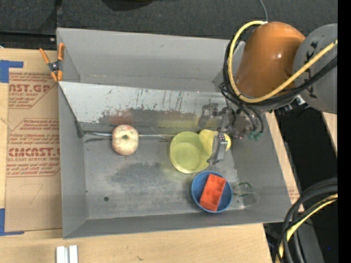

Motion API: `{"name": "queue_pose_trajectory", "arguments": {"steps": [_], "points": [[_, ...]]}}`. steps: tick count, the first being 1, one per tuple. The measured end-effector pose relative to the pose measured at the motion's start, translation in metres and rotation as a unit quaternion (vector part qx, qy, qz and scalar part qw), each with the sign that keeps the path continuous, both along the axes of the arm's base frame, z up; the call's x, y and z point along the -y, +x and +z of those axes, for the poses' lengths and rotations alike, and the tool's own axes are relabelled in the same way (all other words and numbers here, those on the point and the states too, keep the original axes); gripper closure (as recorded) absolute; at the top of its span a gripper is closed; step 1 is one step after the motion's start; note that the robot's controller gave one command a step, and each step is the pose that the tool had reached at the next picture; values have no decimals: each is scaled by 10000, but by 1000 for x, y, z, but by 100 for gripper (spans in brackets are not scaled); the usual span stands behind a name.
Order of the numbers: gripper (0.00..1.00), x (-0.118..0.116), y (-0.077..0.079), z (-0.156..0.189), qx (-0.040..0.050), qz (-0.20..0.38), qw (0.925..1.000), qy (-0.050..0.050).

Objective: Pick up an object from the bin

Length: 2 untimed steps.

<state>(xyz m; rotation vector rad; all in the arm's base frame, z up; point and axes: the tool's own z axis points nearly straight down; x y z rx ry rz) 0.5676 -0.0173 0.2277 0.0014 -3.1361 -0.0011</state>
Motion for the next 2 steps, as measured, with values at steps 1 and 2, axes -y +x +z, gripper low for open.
{"name": "queue_pose_trajectory", "arguments": {"steps": [1, 2], "points": [[0, 0, 1, 5, 41, 0, 10000, -2], [0, 23, -59, -70, -25, 1548, 9879, 13]]}}
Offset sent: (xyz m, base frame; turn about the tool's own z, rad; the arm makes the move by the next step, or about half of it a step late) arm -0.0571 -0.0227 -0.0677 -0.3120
